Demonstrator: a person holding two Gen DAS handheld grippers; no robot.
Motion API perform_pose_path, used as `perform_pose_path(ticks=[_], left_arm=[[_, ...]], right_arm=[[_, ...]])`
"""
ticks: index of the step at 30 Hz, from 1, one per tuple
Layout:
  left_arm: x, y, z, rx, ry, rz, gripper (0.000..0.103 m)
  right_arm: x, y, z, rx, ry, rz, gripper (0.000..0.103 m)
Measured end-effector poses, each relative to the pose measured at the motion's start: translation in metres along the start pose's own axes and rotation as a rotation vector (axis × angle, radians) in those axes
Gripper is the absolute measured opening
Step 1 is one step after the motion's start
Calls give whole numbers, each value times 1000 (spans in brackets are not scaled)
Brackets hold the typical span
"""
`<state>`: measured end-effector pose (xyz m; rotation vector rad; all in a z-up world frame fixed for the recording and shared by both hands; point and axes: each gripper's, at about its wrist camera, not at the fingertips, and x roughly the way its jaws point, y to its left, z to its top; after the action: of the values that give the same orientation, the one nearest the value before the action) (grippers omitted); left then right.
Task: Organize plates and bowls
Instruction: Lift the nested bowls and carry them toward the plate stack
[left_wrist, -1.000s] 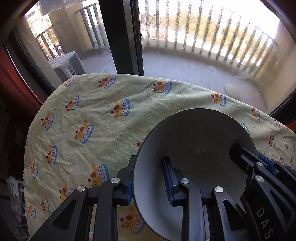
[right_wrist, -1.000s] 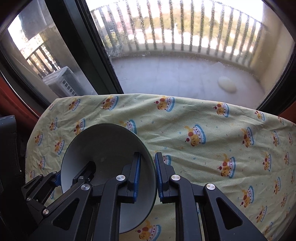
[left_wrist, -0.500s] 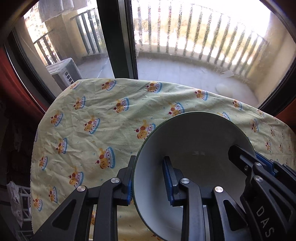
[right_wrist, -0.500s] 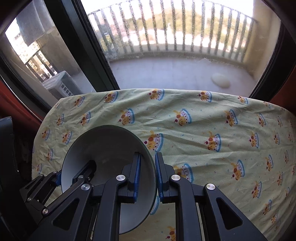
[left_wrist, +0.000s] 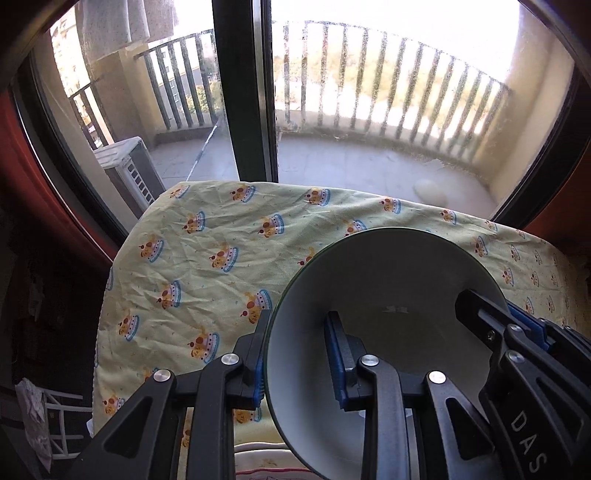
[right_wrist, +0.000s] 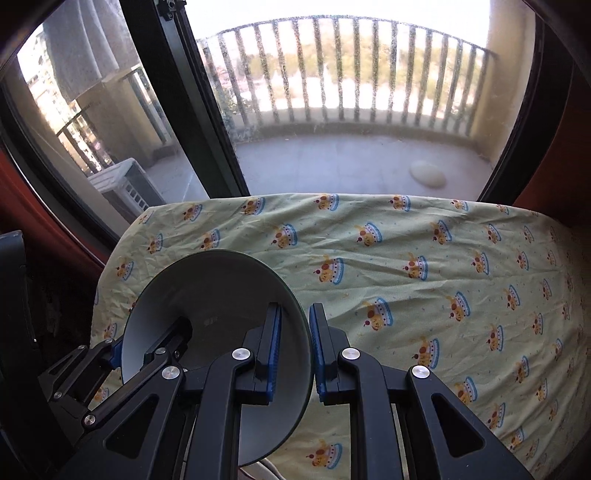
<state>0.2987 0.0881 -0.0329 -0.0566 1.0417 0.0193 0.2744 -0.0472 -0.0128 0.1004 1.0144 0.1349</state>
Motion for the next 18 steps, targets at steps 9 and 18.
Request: perform_pose_path(ticks=[9,18], left_arm=[[-27,9,-15,71,-26,-62,27],[-46,-11,-34,127,-42,-83,28]], right_arm=[[-38,18,-23,60,-30,-53,19],[-67,5,-48,111,-54,-83,19]])
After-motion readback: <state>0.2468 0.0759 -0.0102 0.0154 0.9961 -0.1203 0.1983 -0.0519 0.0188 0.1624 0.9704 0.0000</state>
